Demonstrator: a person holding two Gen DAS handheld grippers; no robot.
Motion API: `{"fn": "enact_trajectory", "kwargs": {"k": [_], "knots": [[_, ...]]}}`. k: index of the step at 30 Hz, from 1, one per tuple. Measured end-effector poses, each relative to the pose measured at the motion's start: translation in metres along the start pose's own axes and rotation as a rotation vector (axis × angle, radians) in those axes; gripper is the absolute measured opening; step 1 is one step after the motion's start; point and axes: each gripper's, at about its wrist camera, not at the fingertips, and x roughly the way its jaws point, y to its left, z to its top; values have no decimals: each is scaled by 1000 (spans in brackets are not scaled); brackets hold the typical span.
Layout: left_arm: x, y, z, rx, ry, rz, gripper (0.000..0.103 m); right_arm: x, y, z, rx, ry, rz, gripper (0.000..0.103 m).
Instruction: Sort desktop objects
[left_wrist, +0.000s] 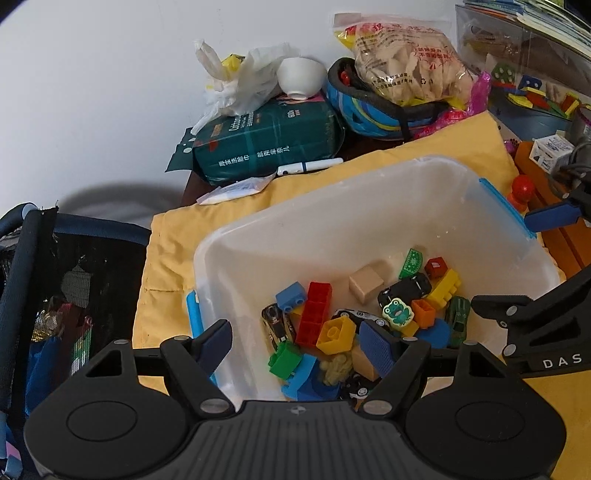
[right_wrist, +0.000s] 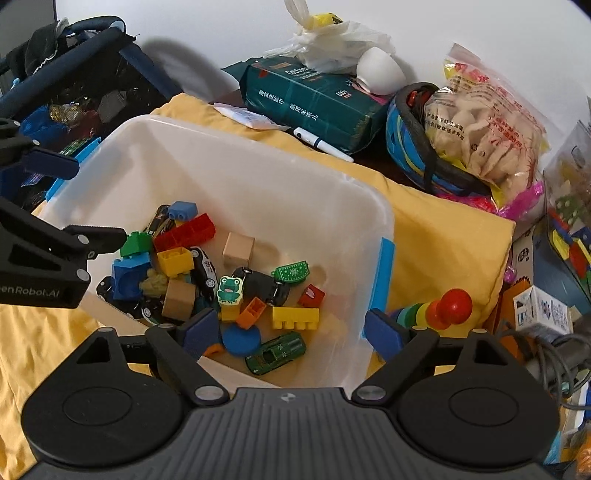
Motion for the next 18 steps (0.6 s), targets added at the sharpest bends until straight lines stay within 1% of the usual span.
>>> {"fn": "enact_trajectory", "kwargs": {"k": [3,6,9,11,13,16,18], "knots": [[-1,-2,-1,12,-12,-1,79,0,-1,1,9,-8,0,89],[-3,-3,0,10,-19,-34,79,1,0,1,0,-11,-4,89],[-3,-3,3,-20,-10,-15,79,-1,-1,1,0,-18,1,89],[-4,-3,5,-21,-21,-11,79,-2,0,1,-3,-22,-1,89],[-7,-4,5,-2,-37,-2,79,-3,2,1,-6,-28,-1,89],[-13,-8,2,33,-78,35,79,-4,2,1,-3,-36,1,89],[-15,-9,2,46,-89,30,79,-4,3,1,0,-39,3,89]]}}
